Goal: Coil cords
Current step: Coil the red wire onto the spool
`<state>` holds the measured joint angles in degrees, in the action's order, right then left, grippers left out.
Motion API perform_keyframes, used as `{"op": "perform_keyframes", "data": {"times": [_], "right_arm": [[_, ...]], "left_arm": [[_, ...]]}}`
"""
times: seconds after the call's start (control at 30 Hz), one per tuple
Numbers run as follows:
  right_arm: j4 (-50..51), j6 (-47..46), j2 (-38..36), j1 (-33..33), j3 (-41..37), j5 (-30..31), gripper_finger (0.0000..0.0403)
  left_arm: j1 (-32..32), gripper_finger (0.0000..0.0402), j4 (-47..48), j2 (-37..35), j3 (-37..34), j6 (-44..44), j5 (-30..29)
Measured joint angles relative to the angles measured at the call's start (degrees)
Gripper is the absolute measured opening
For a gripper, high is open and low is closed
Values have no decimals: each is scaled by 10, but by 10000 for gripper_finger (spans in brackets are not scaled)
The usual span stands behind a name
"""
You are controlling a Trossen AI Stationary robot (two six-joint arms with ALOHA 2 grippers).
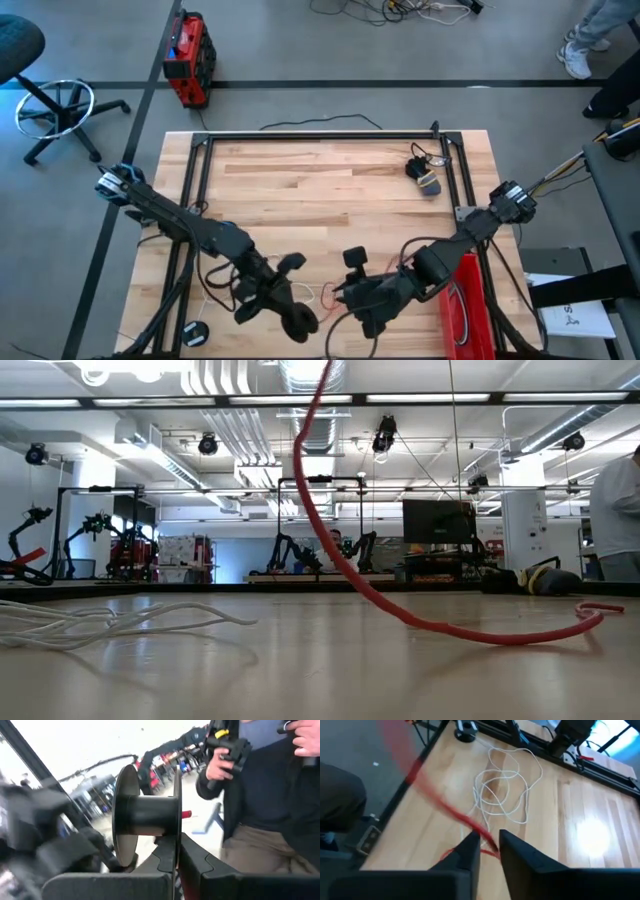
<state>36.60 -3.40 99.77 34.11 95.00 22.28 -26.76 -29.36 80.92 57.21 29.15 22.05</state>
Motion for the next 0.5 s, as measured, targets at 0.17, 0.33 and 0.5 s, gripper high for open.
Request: {"op": "perform_keyframes", "data": {"times": [0.17, 0.33, 0.5], "right_arm": [[4, -16, 0, 0, 3, 3, 135], [-62, 14, 0, -1, -23, 31, 162], [-171, 64, 10, -16, -36, -9, 169]], "left_arm": [[-1, 0, 1, -32, 0, 44, 51], [-1, 0, -6, -61, 0, 64, 127], [-5, 0, -17, -65, 0, 71, 168]]}}
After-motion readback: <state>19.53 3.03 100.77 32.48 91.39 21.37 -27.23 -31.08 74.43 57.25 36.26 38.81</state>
